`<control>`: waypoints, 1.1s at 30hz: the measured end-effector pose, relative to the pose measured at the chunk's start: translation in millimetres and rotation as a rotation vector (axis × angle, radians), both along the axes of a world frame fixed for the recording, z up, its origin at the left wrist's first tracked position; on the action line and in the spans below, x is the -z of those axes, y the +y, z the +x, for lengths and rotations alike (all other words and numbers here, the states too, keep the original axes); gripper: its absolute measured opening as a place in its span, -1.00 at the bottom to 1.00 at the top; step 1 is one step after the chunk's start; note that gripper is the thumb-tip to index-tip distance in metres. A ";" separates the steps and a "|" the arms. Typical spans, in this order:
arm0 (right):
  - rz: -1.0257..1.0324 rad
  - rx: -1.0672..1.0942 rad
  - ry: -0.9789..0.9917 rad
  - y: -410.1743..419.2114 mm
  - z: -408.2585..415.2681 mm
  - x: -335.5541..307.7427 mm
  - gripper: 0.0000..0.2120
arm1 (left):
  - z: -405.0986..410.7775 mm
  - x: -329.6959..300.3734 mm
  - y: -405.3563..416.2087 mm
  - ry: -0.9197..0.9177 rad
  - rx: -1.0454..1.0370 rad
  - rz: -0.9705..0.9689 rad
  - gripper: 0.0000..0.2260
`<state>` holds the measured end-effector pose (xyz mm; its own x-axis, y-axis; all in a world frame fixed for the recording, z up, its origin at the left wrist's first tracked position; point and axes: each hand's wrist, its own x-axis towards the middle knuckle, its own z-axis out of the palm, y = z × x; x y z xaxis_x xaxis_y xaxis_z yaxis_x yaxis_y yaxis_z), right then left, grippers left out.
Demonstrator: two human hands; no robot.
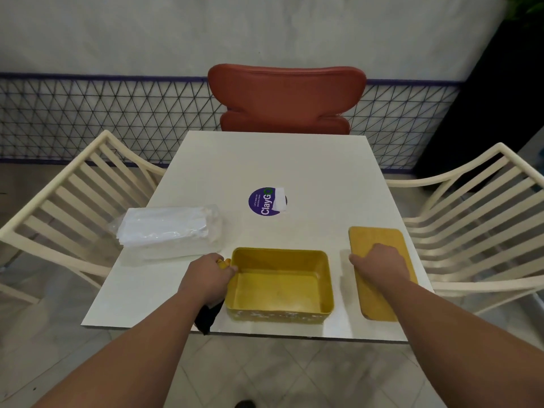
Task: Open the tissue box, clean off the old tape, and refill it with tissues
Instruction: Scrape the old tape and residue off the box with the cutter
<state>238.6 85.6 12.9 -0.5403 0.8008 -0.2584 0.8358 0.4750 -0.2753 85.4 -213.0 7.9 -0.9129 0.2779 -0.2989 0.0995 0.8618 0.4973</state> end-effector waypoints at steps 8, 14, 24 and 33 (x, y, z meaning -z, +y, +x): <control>-0.079 0.010 -0.066 -2.4 16.1 48.8 -0.51 | 1.1 0.9 -1.8 0.012 -0.003 -0.044 -0.58; -0.079 0.018 -0.045 -0.5 15.0 59.2 -0.58 | 3.3 -0.1 -1.0 0.005 -0.009 -0.043 -0.60; -0.065 0.011 -0.064 0.0 15.4 74.0 -0.49 | 5.8 0.2 -2.2 -0.014 -0.007 -0.055 -0.56; 0.028 -0.010 0.516 -20.8 -19.7 25.0 -0.53 | 2.9 -26.9 -6.5 0.072 -0.082 0.216 -0.79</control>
<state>218.8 64.8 -12.1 -0.5992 0.7979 0.0652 0.5901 0.4952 -0.6376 88.3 -219.5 34.8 -0.9518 0.2526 -0.1742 0.0753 0.7426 0.6655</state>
